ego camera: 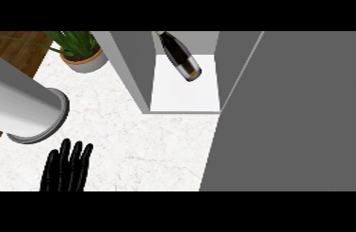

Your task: Pick up the wine, place it into the cabinet and close the cabinet

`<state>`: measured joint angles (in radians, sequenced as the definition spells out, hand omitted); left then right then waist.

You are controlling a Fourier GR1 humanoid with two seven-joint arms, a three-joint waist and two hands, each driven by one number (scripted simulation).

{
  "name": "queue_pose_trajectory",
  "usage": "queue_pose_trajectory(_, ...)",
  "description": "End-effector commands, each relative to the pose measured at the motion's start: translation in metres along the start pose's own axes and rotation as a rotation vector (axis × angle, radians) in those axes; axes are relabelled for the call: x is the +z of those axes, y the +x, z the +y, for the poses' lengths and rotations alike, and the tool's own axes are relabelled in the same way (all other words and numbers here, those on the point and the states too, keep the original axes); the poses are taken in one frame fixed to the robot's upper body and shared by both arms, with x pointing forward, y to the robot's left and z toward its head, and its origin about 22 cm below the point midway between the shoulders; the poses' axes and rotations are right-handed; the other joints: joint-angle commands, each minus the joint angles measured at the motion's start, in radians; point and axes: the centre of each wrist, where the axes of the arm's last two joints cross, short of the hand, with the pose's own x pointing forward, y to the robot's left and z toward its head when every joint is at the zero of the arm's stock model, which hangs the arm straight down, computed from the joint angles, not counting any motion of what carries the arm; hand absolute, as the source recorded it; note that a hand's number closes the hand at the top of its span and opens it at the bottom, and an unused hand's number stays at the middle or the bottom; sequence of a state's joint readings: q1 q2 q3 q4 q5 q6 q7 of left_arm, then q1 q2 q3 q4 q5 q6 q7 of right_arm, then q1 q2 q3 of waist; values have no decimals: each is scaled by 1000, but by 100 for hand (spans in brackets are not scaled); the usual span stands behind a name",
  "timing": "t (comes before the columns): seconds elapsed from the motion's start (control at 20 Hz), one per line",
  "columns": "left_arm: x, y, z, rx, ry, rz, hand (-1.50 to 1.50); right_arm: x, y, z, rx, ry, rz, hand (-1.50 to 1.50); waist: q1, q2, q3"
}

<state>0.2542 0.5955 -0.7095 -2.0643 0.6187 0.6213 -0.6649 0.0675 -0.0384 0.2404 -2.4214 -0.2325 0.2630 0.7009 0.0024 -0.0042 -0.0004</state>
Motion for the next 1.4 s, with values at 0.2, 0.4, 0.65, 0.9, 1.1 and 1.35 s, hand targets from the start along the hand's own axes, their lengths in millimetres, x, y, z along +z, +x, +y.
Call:
queue_pose_trajectory(0.2,-2,26,34,-14,42,-36,-150,24,23,39,-31,276,-52,150,8,-7,-1)
queue_pose_trajectory(0.4,-2,34,53,0,57,-25,-150,33,31,51,-31,329,-74,150,4,-6,-1)
queue_pose_trajectory(0.65,-12,47,80,-61,44,-30,-150,16,30,77,-70,342,-77,150,4,-5,-2)
queue_pose_trajectory(0.9,-11,58,96,-41,45,-23,-150,10,28,104,-104,370,-73,150,9,-6,-2)
queue_pose_trajectory(1.1,-17,56,107,-53,38,-21,-150,0,21,118,-93,318,-87,150,6,-5,-2)
queue_pose_trajectory(1.35,-39,66,124,-26,47,-15,-150,-14,21,131,-26,307,-118,150,6,-3,-3)
